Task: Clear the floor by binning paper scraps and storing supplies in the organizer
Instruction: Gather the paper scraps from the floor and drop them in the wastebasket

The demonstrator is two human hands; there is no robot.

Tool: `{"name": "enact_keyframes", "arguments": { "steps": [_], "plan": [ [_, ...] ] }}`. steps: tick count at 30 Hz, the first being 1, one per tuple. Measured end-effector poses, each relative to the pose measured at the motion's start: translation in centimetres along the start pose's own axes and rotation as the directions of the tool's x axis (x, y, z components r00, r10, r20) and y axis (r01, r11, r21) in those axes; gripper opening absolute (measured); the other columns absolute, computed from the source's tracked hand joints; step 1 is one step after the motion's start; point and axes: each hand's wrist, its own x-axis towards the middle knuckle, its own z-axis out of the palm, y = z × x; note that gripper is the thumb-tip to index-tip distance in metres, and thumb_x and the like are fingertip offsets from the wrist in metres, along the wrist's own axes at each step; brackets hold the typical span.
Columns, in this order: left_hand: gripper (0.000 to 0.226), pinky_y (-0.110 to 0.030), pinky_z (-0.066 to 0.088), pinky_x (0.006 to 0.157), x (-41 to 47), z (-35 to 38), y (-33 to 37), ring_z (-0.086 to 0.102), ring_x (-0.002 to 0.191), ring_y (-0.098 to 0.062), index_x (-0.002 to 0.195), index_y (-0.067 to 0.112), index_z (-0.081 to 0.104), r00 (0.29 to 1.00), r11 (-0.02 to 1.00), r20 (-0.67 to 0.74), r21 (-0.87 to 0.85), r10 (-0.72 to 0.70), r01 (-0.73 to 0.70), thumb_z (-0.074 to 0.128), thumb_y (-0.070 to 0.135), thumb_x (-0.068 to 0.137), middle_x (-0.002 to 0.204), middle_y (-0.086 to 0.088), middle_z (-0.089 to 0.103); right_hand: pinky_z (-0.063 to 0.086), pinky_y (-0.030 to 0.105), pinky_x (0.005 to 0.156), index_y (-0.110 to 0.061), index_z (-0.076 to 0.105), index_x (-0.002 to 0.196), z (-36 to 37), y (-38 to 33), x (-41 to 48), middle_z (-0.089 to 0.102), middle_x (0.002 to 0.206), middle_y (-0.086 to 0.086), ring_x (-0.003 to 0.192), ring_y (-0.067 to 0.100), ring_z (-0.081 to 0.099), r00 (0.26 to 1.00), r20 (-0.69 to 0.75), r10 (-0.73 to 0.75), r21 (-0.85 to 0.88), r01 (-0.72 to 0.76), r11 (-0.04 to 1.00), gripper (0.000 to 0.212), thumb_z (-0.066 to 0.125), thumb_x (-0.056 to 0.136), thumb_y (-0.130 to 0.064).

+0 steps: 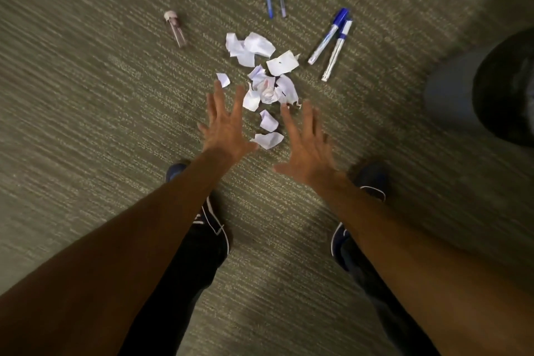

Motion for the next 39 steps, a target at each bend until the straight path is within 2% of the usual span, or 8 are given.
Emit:
{"name": "enact_keyframes", "arguments": {
  "steps": [4, 9, 12, 17, 21, 27, 31, 39],
  "plan": [
    [0.132, -0.081, 0.016, 0.109, 3.4, 0.6, -1.1, -0.020, 0.153, -0.040, 0.158, 0.039, -0.009, 0.998, 0.997, -0.015, 0.050, 0.062, -0.061, 0.090, 0.043, 0.069, 0.164, -0.010, -0.031, 0.030, 0.079, 0.104, -0.035, -0.013, 0.157, 2.2, -0.9, 2.8, -0.017, 0.166, 0.019, 0.152, 0.047, -0.008, 0.998, -0.065, -0.009, -0.079, 0.003, 0.997, 0.144, 0.084, 0.056, -0.068],
    [0.139, -0.082, 0.019, 0.106, 6.0, -0.1, -1.5, -0.018, 0.152, -0.045, 0.157, 0.042, -0.015, 0.991, 0.990, -0.056, 0.085, 0.119, -0.114, 0.092, 0.035, 0.068, 0.160, -0.013, -0.038, 0.055, 0.065, 0.080, -0.033, -0.003, 0.159, 2.3, -1.1, 5.7, -0.003, 0.167, 0.021, 0.148, 0.050, 0.025, 0.980, -0.185, -0.071, -0.191, 0.035, 0.981, 0.131, 0.074, 0.063, -0.077],
    [0.132, -0.070, 0.034, 0.111, 7.2, -0.8, -1.5, -0.003, 0.153, -0.048, 0.158, 0.041, -0.008, 0.988, 0.989, -0.054, 0.057, 0.142, -0.139, 0.090, 0.019, 0.073, 0.161, -0.015, -0.037, 0.059, 0.054, 0.067, -0.036, -0.002, 0.159, 1.8, -1.3, 7.1, -0.002, 0.167, 0.021, 0.140, 0.046, 0.037, 0.980, -0.176, -0.088, -0.240, 0.044, 0.970, 0.124, 0.074, 0.068, -0.072],
    [0.118, -0.058, 0.030, 0.119, 8.0, -1.0, -1.1, 0.003, 0.153, -0.047, 0.161, 0.034, 0.001, 0.991, 0.992, -0.034, -0.002, 0.126, -0.126, 0.084, 0.015, 0.080, 0.166, -0.019, -0.018, 0.058, 0.053, 0.079, -0.034, 0.004, 0.158, 0.4, -1.3, 8.7, 0.019, 0.159, 0.023, 0.139, 0.042, 0.035, 0.994, -0.107, -0.028, -0.244, 0.001, 0.970, 0.120, 0.084, 0.071, -0.053],
    [0.110, -0.059, 0.039, 0.113, 7.8, -0.3, -1.4, 0.020, 0.149, -0.044, 0.160, 0.033, 0.006, 0.985, 0.979, -0.031, 0.122, 0.168, -0.164, 0.082, 0.022, 0.082, 0.164, -0.021, 0.003, 0.056, 0.054, 0.087, -0.025, 0.023, 0.152, -0.3, -1.2, 9.1, 0.033, 0.151, 0.020, 0.136, 0.040, 0.039, 0.994, -0.065, -0.084, -0.246, 0.065, 0.967, 0.093, 0.081, 0.080, -0.037],
    [0.094, -0.055, 0.044, 0.109, 7.8, 0.6, -0.5, 0.031, 0.141, -0.041, 0.161, 0.035, 0.006, 0.961, 0.947, -0.012, 0.172, 0.277, -0.271, 0.071, 0.028, 0.093, 0.160, -0.019, 0.012, 0.056, 0.047, 0.084, -0.023, 0.037, 0.142, -0.5, -0.9, 9.2, 0.042, 0.138, 0.015, 0.123, 0.033, 0.047, 0.986, -0.074, -0.152, -0.169, 0.138, 0.976, 0.069, 0.076, 0.085, -0.017],
    [0.091, -0.051, 0.041, 0.114, 8.1, 0.8, 0.1, 0.027, 0.144, -0.036, 0.161, 0.032, 0.010, 0.959, 0.941, -0.019, 0.200, 0.283, -0.274, 0.069, 0.014, 0.094, 0.161, -0.014, 0.015, 0.054, 0.046, 0.088, -0.020, 0.043, 0.138, -0.6, -0.6, 9.1, 0.044, 0.138, 0.014, 0.123, 0.032, 0.047, 0.983, -0.073, -0.169, -0.112, 0.160, 0.981, 0.057, 0.069, 0.088, -0.007],
    [0.041, -0.041, 0.043, 0.113, 8.7, 1.4, 0.1, 0.043, 0.133, -0.027, 0.138, 0.014, 0.054, 0.928, 0.891, -0.038, 0.297, 0.371, -0.344, 0.056, 0.003, 0.098, 0.144, -0.012, 0.041, 0.054, 0.043, 0.098, -0.011, 0.052, 0.139, -0.8, -0.1, 8.9, 0.049, 0.136, 0.015, 0.120, 0.031, 0.053, 0.980, -0.092, -0.176, -0.078, 0.169, 0.983, 0.048, 0.058, 0.093, 0.002]
  ]
}}
